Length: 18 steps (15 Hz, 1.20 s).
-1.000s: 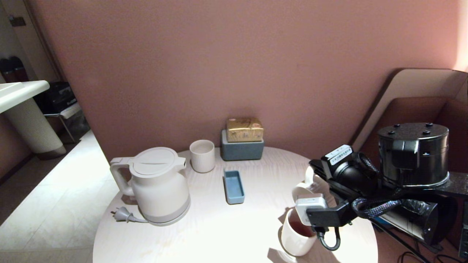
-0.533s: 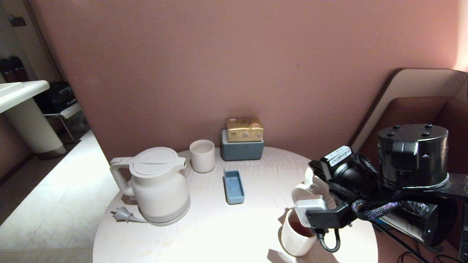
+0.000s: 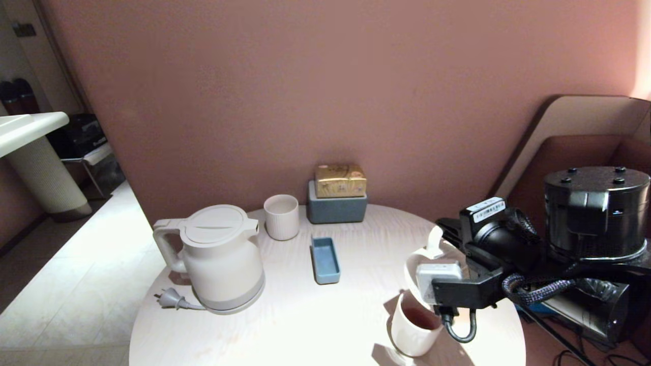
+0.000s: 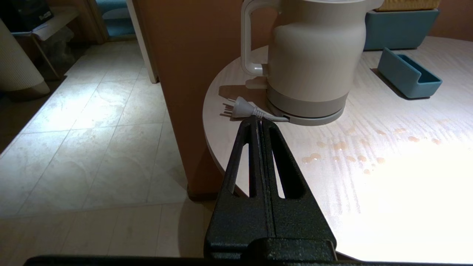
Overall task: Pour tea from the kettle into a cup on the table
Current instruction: Pour water into another cup, then put the cup down on the table
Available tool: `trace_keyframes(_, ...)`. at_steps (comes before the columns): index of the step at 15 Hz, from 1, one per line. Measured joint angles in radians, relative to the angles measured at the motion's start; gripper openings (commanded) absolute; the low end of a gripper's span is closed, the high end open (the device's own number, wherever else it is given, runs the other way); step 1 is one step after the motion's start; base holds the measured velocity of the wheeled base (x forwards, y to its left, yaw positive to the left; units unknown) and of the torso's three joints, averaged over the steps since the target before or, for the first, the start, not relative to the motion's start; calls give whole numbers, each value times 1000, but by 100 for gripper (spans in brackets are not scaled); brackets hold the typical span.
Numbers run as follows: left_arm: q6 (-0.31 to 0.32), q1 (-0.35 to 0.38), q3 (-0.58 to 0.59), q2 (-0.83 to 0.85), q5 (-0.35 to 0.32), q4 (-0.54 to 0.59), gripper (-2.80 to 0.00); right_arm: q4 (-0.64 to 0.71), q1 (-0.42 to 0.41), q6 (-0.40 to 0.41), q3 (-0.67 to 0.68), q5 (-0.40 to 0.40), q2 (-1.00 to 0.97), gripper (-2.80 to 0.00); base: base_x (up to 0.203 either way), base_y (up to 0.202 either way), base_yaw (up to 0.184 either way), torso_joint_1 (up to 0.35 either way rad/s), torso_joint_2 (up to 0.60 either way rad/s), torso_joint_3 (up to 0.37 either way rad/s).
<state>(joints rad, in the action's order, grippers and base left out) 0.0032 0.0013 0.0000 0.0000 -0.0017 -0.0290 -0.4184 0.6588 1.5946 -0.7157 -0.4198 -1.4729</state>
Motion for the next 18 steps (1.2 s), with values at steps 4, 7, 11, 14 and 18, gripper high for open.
trace_keyframes(4,0,0,0,0,0,-1,-280,3,-54,-171,21,5,33,-280,0,0,0,0,0,0)
trace_keyframes(7,0,0,0,0,0,0,-280,53,-117,-357,57,20,70,-280,0,0,0,0,0,0)
trace_keyframes(11,0,0,0,0,0,-1,-280,62,-158,-560,76,80,96,-280,0,0,0,0,0,0)
trace_keyframes(14,0,0,0,0,0,0,-280,64,-209,-700,67,108,100,-280,0,0,0,0,0,0)
trace_keyframes(18,0,0,0,0,0,0,-280,65,-355,-769,65,241,110,-280,0,0,0,0,0,0)
